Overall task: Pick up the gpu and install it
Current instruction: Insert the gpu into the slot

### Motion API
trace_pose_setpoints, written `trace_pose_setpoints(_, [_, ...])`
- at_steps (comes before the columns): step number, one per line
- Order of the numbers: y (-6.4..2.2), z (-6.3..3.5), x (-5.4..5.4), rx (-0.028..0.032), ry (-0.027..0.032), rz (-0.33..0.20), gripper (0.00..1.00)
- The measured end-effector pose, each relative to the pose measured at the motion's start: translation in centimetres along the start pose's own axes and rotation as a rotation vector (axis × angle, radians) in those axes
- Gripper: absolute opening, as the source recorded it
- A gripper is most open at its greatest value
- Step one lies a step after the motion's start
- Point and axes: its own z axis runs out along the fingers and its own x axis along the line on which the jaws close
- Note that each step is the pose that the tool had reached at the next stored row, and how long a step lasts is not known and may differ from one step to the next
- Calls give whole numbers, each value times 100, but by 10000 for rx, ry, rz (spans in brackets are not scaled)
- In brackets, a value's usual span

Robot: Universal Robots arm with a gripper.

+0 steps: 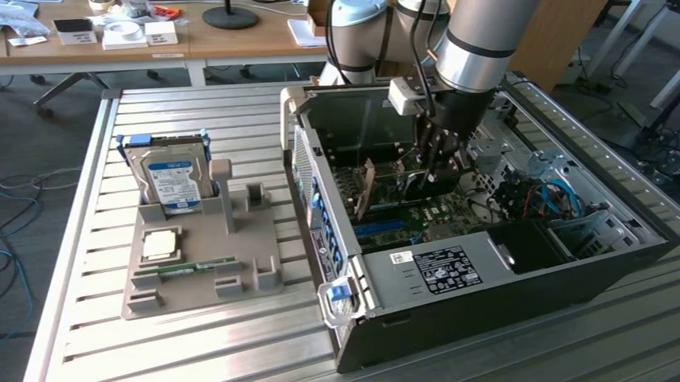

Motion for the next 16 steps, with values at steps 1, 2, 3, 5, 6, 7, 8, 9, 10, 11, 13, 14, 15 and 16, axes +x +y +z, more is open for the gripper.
trace_pose_setpoints(1, [0,1,0,-1,1,0,27])
trace_pose_setpoints(2, [0,1,0,-1,1,0,27])
trace_pose_setpoints(3, [0,1,0,-1,2,0,27])
trace_pose_setpoints(5, [0,1,0,0,1,0,27])
trace_pose_setpoints(6, [3,2,3,1,-1,0,27])
trace_pose_setpoints(7, [9,2,6,5,-3,2,27])
trace_pose_setpoints(8, [14,1,12,8,-5,2,27])
trace_pose_setpoints(9, [18,1,17,10,-6,0,27])
trace_pose_setpoints(10, [24,1,21,12,-6,0,27])
trace_pose_setpoints(11, [30,4,21,14,-8,0,27])
trace_pose_setpoints(13, [46,15,22,16,-6,0,27])
trace_pose_setpoints(14, [51,21,22,16,-7,1,27])
trace_pose_setpoints(15, [51,22,22,15,-4,0,27])
trace_pose_setpoints(16, [51,22,22,16,-4,-1,27])
